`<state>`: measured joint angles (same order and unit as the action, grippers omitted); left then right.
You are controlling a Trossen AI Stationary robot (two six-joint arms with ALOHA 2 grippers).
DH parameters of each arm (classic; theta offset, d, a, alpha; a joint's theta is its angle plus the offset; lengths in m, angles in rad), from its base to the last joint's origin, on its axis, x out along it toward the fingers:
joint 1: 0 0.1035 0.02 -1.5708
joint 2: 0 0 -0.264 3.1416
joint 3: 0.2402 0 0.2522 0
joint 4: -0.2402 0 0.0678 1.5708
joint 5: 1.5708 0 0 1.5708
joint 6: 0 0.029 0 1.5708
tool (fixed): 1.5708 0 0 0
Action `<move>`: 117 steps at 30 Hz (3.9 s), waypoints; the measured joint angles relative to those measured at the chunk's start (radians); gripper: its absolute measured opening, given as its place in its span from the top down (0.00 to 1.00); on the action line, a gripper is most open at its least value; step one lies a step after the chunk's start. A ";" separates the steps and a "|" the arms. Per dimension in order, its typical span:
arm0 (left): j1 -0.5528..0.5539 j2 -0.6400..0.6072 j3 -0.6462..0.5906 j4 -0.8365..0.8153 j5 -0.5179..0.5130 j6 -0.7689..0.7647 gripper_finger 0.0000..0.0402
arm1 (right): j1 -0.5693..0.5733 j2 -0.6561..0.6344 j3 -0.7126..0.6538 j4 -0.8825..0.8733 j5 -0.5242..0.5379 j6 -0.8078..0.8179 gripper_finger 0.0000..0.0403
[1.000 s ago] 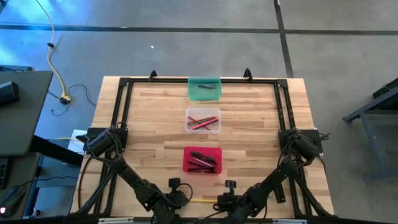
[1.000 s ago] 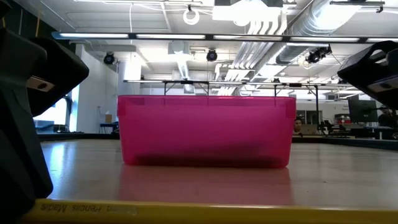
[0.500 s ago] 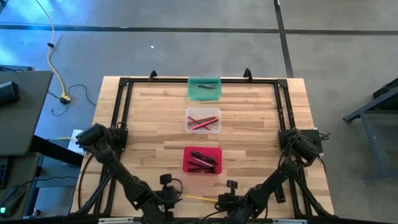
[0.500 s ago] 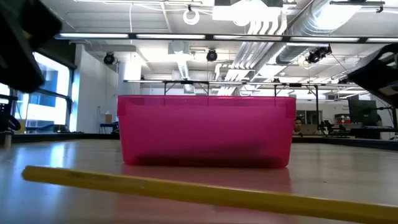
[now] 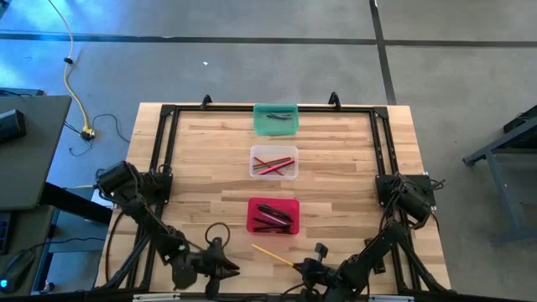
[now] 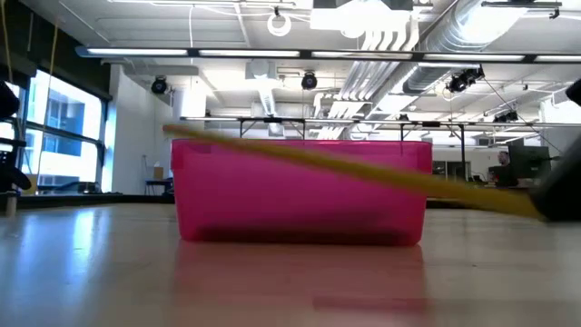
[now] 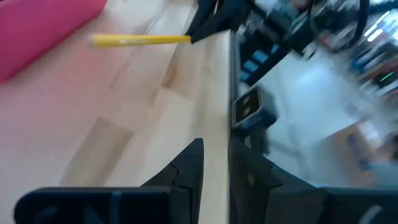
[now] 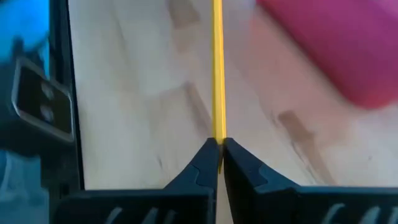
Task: Sort crayons/erasers/pens/pencils in bins
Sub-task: Put the yellow pencil into the transparent bin
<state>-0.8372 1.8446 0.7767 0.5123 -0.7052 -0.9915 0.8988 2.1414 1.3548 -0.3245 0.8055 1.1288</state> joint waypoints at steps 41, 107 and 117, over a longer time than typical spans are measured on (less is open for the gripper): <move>0.222 -0.001 -0.075 0.952 -0.093 0.528 0.75 | -0.015 -0.006 0.003 0.639 0.456 -0.311 0.99; 1.403 -0.208 0.514 -0.913 0.873 1.283 0.99 | -0.453 -0.697 -0.498 -0.308 0.204 -0.417 1.00; 1.319 -0.114 0.571 -0.953 1.020 1.201 0.99 | -0.623 -1.019 -0.805 0.178 0.043 -0.799 1.00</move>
<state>0.4817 1.7302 1.3476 -0.4404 0.3145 0.2099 0.2756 1.1224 0.5496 -0.1464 0.8489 0.3295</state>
